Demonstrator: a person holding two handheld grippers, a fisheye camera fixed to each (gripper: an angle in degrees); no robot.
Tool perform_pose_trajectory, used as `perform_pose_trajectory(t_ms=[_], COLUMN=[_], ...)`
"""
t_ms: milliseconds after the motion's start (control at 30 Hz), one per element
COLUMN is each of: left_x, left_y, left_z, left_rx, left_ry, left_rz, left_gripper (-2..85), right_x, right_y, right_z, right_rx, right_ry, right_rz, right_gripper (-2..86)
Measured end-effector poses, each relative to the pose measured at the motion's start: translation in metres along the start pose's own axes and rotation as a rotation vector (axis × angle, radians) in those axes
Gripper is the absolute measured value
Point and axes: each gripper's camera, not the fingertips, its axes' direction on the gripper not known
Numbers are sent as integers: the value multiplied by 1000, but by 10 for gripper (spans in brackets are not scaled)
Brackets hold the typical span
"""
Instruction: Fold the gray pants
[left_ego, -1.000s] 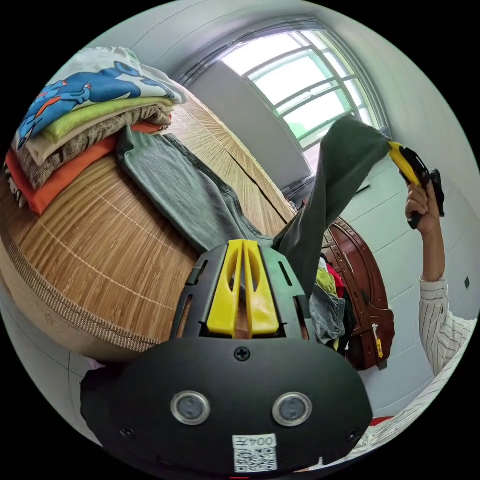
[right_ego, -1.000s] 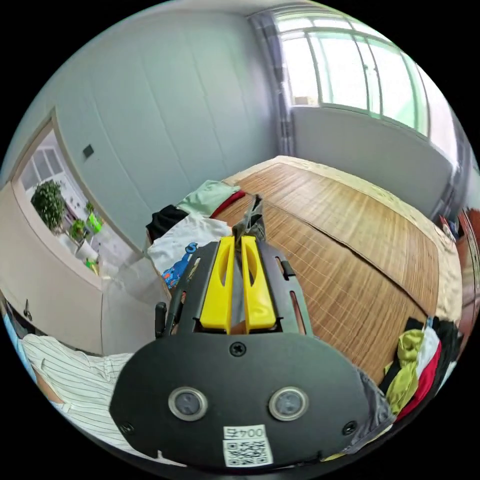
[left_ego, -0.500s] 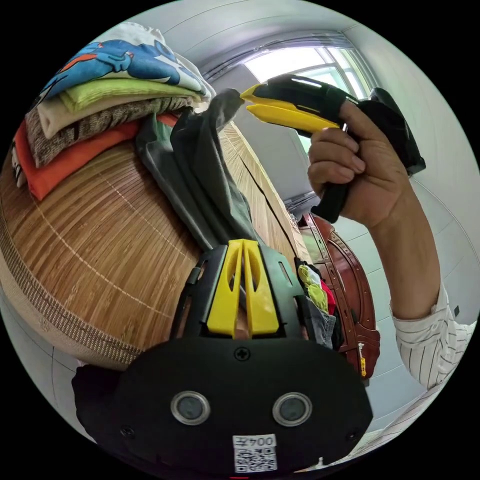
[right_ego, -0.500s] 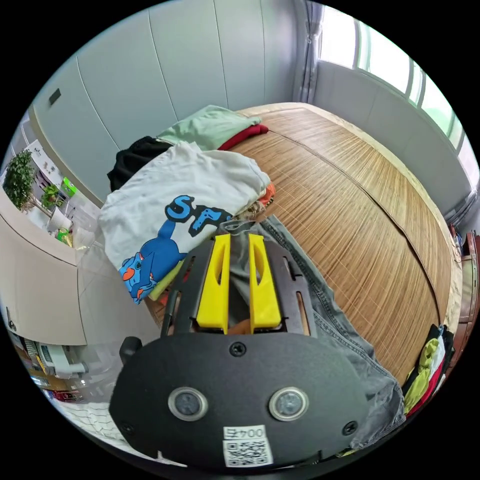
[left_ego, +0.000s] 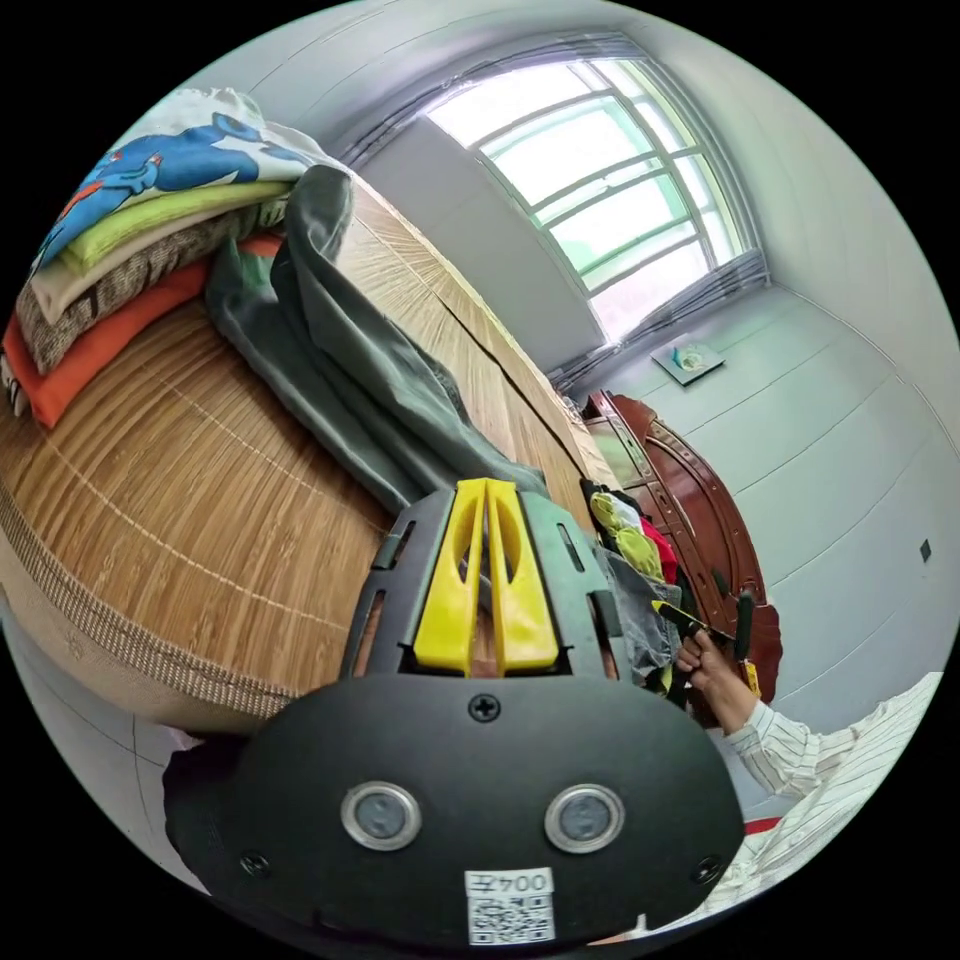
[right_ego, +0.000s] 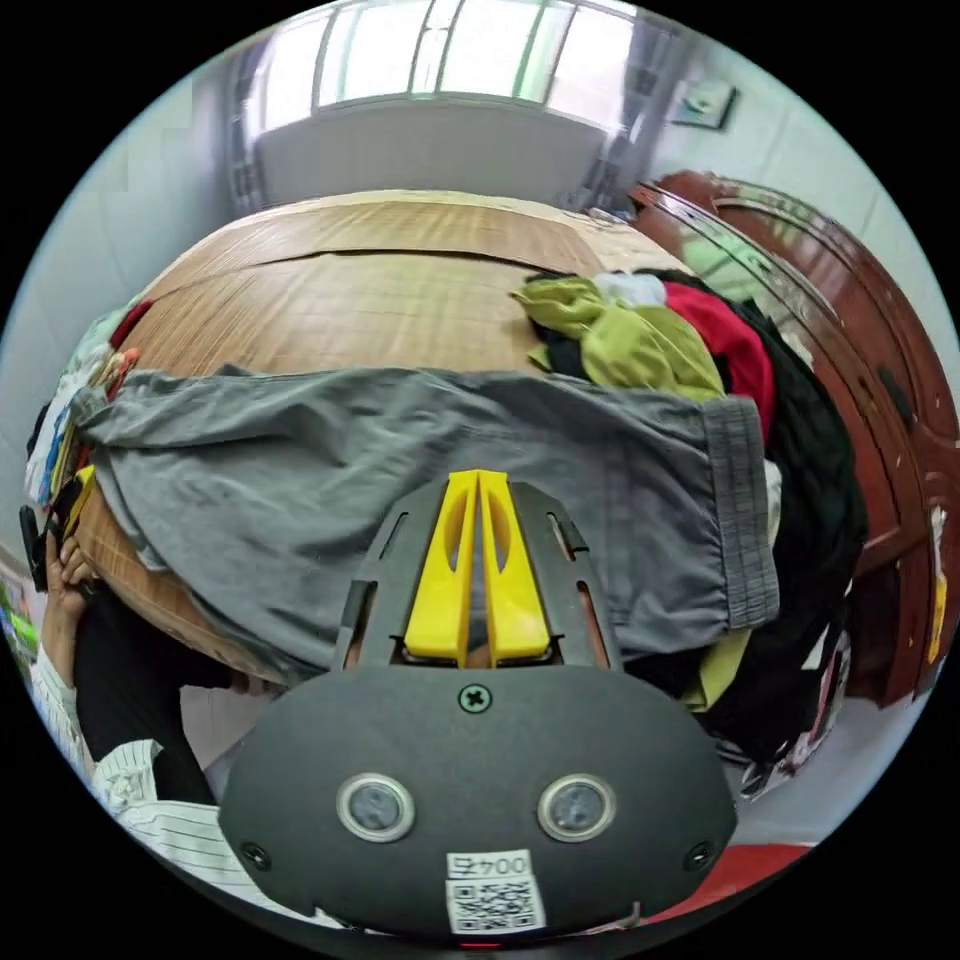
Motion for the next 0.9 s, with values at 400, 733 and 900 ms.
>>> perform_pose_trajectory(t_ms=[400, 733, 900], left_x=[82, 128, 131], left_y=[-13, -41, -27], left_z=[49, 150, 184], left_rx=[-94, -204, -237], left_ry=[-254, -391, -362], left_rz=[134, 208, 146], left_gripper=[1, 1, 1], right_x=[65, 50, 83], right_y=[-37, -46, -52], right_z=[54, 89, 92], right_rx=[69, -2, 9], right_ry=[-41, 191, 214], right_rz=[-105, -373, -384], right_gripper=[-8, -8, -9])
